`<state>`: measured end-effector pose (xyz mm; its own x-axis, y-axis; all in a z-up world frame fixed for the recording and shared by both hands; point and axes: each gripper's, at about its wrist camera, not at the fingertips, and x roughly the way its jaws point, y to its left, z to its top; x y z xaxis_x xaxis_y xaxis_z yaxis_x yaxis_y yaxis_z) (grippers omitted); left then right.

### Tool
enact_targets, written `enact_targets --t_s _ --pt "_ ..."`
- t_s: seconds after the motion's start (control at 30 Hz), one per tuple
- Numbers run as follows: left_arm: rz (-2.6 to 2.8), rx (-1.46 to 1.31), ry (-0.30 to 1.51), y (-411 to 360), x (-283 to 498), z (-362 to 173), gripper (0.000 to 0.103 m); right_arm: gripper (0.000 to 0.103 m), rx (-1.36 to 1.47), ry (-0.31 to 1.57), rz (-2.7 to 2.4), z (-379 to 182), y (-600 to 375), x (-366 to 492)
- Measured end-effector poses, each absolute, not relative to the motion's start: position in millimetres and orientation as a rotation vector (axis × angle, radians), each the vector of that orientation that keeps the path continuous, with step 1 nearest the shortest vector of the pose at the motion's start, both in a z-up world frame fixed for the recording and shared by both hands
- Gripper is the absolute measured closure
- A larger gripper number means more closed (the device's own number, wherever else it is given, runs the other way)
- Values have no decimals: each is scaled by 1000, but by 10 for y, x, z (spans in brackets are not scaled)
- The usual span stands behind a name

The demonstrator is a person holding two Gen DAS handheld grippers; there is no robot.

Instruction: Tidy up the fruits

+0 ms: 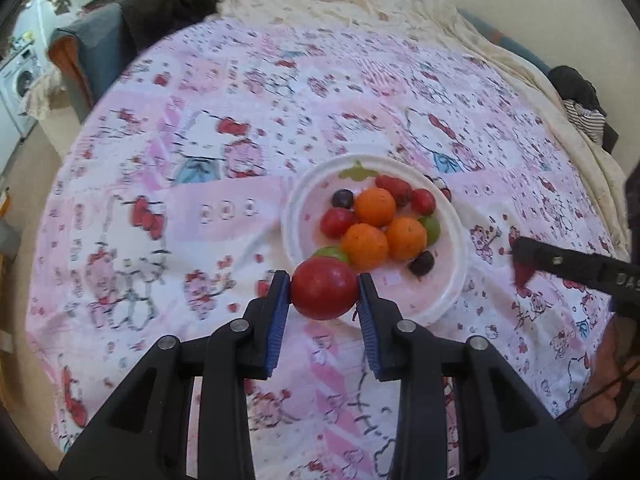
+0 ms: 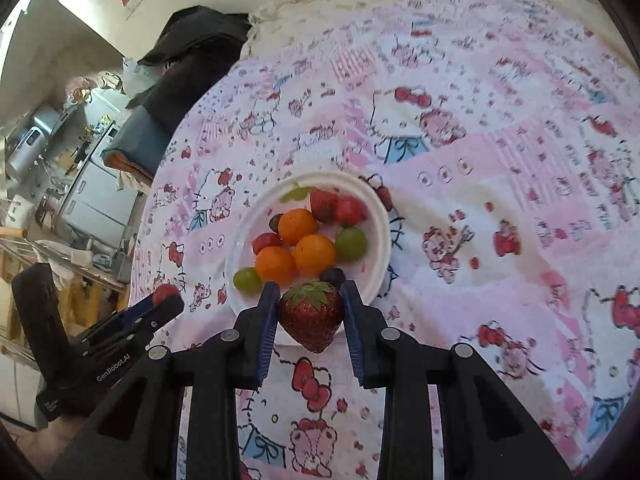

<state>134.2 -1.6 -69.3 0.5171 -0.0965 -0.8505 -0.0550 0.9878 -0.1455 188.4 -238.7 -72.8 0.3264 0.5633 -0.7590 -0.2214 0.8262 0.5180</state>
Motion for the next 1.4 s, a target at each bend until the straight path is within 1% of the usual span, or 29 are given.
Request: enact_targets --t_s 0.2,0.4,0.6,0.63,0.67,0.7,0.73,0.77,0.83,0.93,1.0,1.07,1.13,1.17,1.27,1.4 --pt "-84 -113 1085 -295 1534 -938 73 70 342 1200 541 -1015 -2199 1986" --pt "-120 -136 1136 -401 1633 -1133 73 70 361 1265 538 -1246 -2116 2066" --pt "-109 -137 1123 -415 1654 -1166 72 66 418 1295 528 -1358 -2122 2123" --pt "-110 -138 1124 -414 1654 -1163 70 62 420 1296 523 -1360 -2120 2123" --pt "-112 -142 1129 -418 1656 -1159 60 49 425 1289 522 -1350 -2125 2119" --pt "-115 -145 1129 -419 1657 -1151 53 37 434 1280 527 -1336 -2132 2118" --pt "-114 -150 1120 -419 1653 -1130 42 33 448 1266 528 -1313 -2150 2113" --pt "-114 -154 1098 -418 1632 -1088 34 29 456 1259 528 -1290 -2168 2117" --pt "-110 -143 1079 -423 1605 -1025 27 29 490 1236 541 -1228 -2222 2111" --pt "-137 -142 1060 -397 1543 -910 27 28 523 1206 559 -1131 -2285 2080" --pt "-125 -140 1025 -343 1468 -778 27 20 523 1170 544 -1024 -2347 2019" --pt "-96 -132 983 -272 1392 -626 27 15 529 1123 530 -886 -2423 1936" --pt "-85 -133 960 -212 1331 -513 27 7 523 1068 515 -737 -2494 1833" --pt "-74 -131 942 -180 1285 -445 27 1 518 1042 501 -671 -2526 1790" --pt "-25 -111 880 -67 1101 -229 27 0 476 956 474 -466 -2617 1615" --pt "9 -105 839 56 900 -54 26 0 410 898 433 -337 -2669 1341"
